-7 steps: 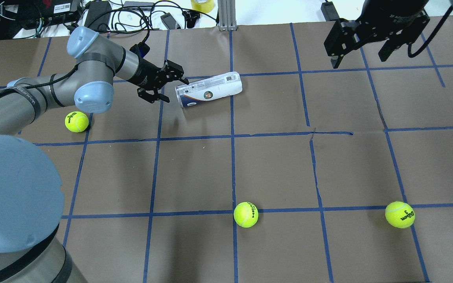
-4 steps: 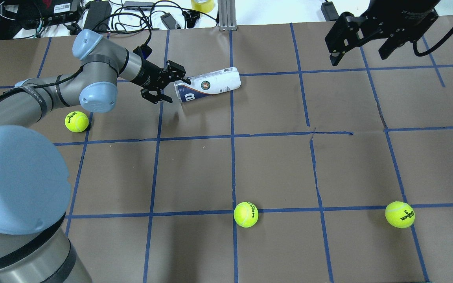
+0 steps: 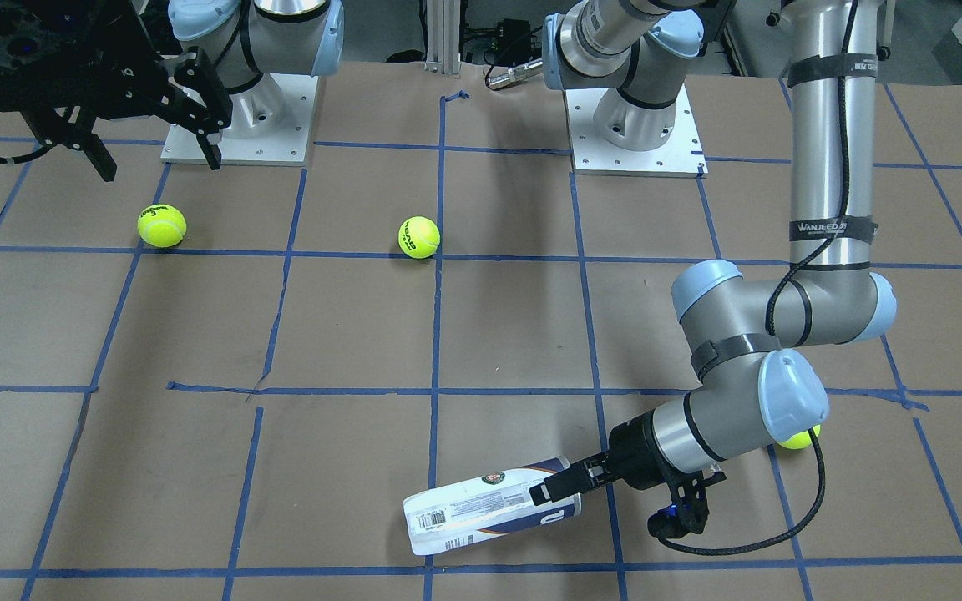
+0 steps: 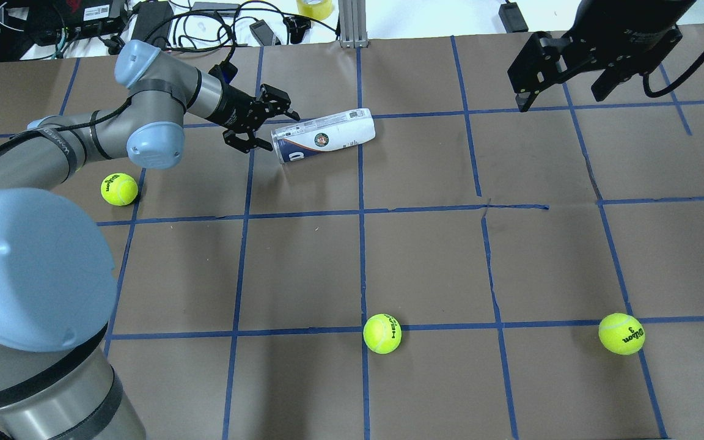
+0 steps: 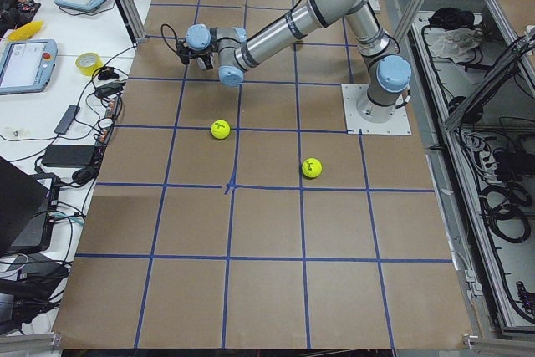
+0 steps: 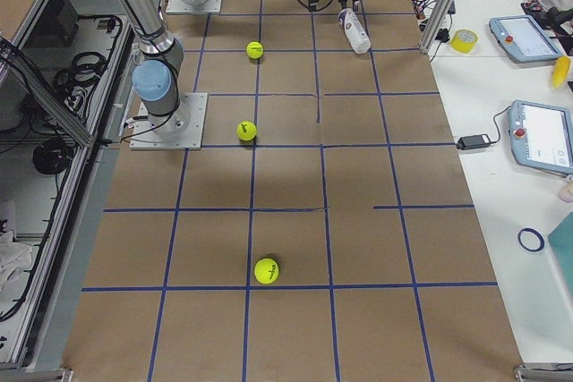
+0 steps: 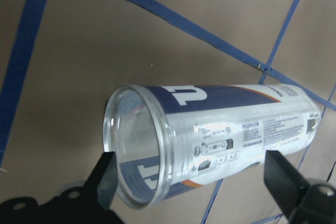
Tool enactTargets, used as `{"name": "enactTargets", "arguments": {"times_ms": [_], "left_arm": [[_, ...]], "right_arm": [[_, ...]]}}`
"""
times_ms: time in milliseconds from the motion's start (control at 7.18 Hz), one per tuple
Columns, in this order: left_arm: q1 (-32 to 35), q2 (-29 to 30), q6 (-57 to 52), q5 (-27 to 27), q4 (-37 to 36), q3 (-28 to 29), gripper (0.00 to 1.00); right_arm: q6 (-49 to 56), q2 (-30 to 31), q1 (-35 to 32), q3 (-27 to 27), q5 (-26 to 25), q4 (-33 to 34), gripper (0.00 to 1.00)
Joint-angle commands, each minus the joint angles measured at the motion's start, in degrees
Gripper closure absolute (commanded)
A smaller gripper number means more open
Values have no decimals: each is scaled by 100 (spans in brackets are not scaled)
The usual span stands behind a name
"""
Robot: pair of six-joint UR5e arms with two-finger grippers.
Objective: Lift up tennis ball bucket
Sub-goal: 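Close the left gripper on the can's open end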
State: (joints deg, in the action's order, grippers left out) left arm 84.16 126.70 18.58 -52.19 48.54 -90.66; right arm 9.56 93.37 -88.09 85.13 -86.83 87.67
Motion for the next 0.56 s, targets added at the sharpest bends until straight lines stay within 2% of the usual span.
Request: {"name": "enactTargets", "arguments": {"times_ms": [0,139,279,418], "left_arm": [[30,48,32,59,-29,22,7],[30,48,41,373,-29,40,29],[30,48,67,393,-20,40,80],[39,-13,163,411,-20,40,100]], "right_arm": [[-33,40,29,-5,25,14,0],[1,32,21,12,0,14,0],[10,23,20,12,-1,5,0],[2,14,20,21,-9,-4,0]]}}
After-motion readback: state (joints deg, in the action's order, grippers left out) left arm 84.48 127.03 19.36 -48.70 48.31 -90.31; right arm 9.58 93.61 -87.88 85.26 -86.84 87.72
